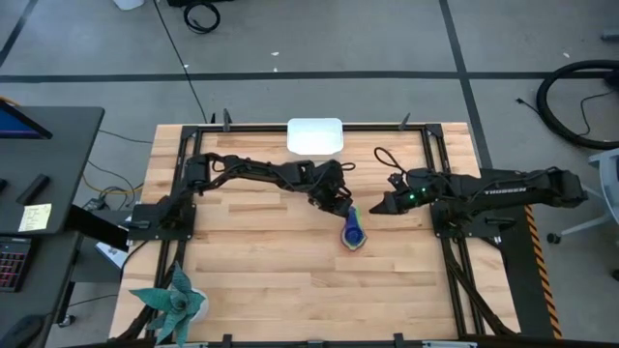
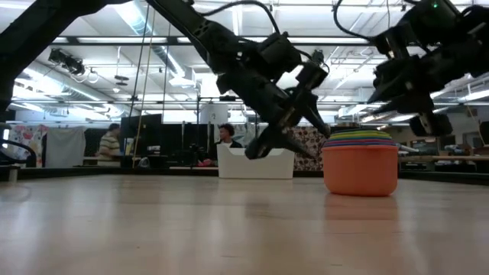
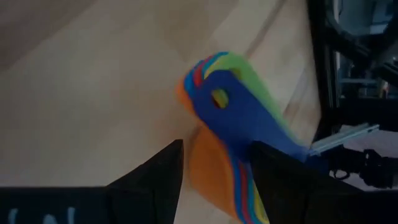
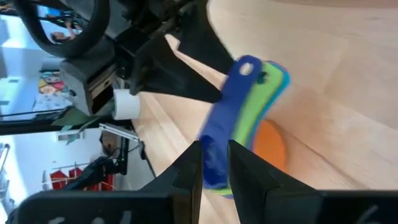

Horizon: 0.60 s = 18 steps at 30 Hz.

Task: Nest measuring cups in basket
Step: Stack the dark blue measuring cup on top of the green measuring cup

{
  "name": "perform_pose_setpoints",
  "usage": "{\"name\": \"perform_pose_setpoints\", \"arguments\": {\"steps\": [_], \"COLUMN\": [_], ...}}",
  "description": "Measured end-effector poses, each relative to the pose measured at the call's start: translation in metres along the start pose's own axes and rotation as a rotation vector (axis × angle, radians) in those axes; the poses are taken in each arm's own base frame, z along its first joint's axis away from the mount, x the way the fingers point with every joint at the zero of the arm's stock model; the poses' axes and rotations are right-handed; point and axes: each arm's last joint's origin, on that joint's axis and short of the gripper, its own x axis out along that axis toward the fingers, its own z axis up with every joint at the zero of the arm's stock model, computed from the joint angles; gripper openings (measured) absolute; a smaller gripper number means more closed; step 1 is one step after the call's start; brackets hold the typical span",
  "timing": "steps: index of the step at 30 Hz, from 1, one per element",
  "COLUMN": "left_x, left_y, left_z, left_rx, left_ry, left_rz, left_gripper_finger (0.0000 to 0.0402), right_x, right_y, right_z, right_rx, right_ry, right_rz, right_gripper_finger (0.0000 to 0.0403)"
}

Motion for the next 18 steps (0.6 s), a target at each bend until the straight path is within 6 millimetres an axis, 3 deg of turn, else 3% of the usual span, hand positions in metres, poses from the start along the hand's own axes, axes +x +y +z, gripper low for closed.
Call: {"name": "perform_pose_setpoints", "arguments": {"steps": [7,18], "left_x": [0.011,0.009], "left_y": [0.008,0.006], "left_z": [-0.001,0.001], "left_rx": [-0.043,-0.035], "left_ry": [0.011,0.036], "left_rz": [-0.001,-0.051], "left_gripper_finger": [0.019,0.019], "right_x": [0.005,0.01], "right_y": [-0.013,-0.008], "right_z": [-0.002,-0.001], "right_rx": [0.016,-0.008], "right_ry": [0.035,0.058], "right_rz": [-0.018,0.056], "right_gripper_finger": [0.0077,0.0077]}}
